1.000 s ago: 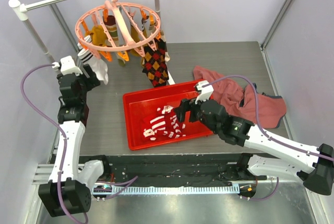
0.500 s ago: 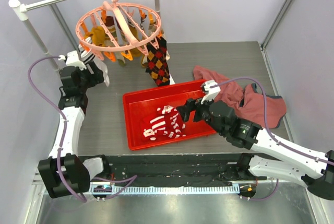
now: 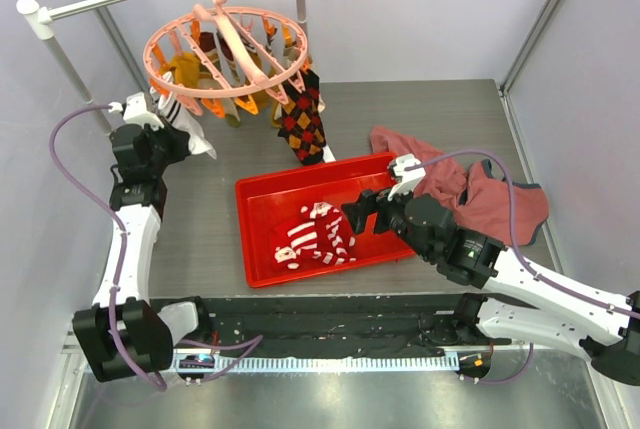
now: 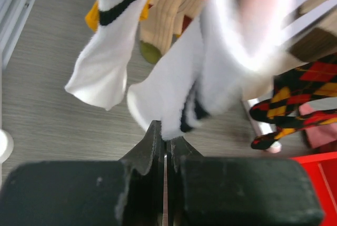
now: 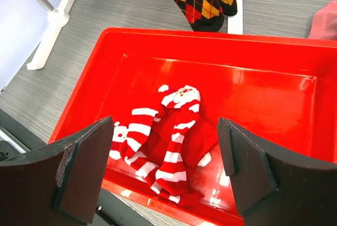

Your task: Remove the socks clipped to the hanger

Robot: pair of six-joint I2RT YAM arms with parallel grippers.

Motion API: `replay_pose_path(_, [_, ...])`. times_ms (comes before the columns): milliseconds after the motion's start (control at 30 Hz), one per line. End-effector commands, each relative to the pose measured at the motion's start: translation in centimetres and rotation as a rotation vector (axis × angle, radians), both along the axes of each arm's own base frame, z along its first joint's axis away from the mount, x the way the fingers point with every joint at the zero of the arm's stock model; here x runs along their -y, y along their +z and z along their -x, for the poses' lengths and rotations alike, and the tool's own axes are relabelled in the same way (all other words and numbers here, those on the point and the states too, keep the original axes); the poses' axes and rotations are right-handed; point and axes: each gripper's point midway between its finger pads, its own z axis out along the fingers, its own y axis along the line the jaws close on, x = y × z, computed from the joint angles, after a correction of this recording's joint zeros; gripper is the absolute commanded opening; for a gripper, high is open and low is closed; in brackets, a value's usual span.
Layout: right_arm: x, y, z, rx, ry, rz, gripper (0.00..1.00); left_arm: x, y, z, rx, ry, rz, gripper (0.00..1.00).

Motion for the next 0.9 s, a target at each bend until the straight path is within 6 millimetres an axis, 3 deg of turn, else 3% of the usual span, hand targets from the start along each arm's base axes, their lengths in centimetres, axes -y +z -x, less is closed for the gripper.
replay_pose_path(0, [-0.5, 2.8, -0.3, 0.054, 0.009, -0.047, 0.88, 1.4, 3.9, 1.5, 0.109, -0.032, 0.069, 0.0])
replay_pose_path(167, [-2.1, 5.3, 0.0, 0.133, 0.091, -0.107, 0.88, 3.1, 4.7, 3.3, 0.102, -0.08, 0.121, 0.0])
replay_pose_path(300, [-4.9, 6.7, -0.3, 0.197, 0.17, -0.156, 0.88, 5.1, 5.3, 4.6, 0.094, -0.14, 0.189, 0.0])
replay_pose_path(333, [-5.6, 8.2, -0.5, 0.23, 0.182, -0.186, 0.87, 5.5, 5.3, 4.7, 0.09, -0.149, 0.201, 0.0])
replay_pose_path(533, [-9.7, 12.0, -2.2, 0.351, 0.208, -0.164, 0.86, 8.4, 5.5, 6.1, 0.06, -0.25, 0.274, 0.0])
replay_pose_path(700, [-13.8, 12.8, -2.5, 0.435, 0.242, -0.073, 0.86, 9.2, 6.5, 7.3, 0.066, -0.27, 0.319, 0.0])
replay_pose_path(733, [-14.5, 13.8, -2.7, 0.45, 0.242, -0.086, 0.86, 9.5, 6.6, 7.5, 0.064, -0.283, 0.33, 0.0])
replay_pose_path(800, [-16.7, 12.4, -3.1, 0.436, 0.271, -0.066, 0.86, 10.2, 6.8, 7.7, 0.057, -0.302, 0.36, 0.0])
replay_pose_path(833, [-17.3, 13.3, -3.1, 0.466, 0.278, -0.072, 0.86, 10.6, 6.8, 7.9, 0.05, -0.322, 0.371, 0.0])
replay_pose_path(867, [-18.5, 12.0, -3.4, 0.456, 0.291, -0.047, 0.86, 11.0, 6.8, 8.0, 0.044, -0.333, 0.385, 0.0])
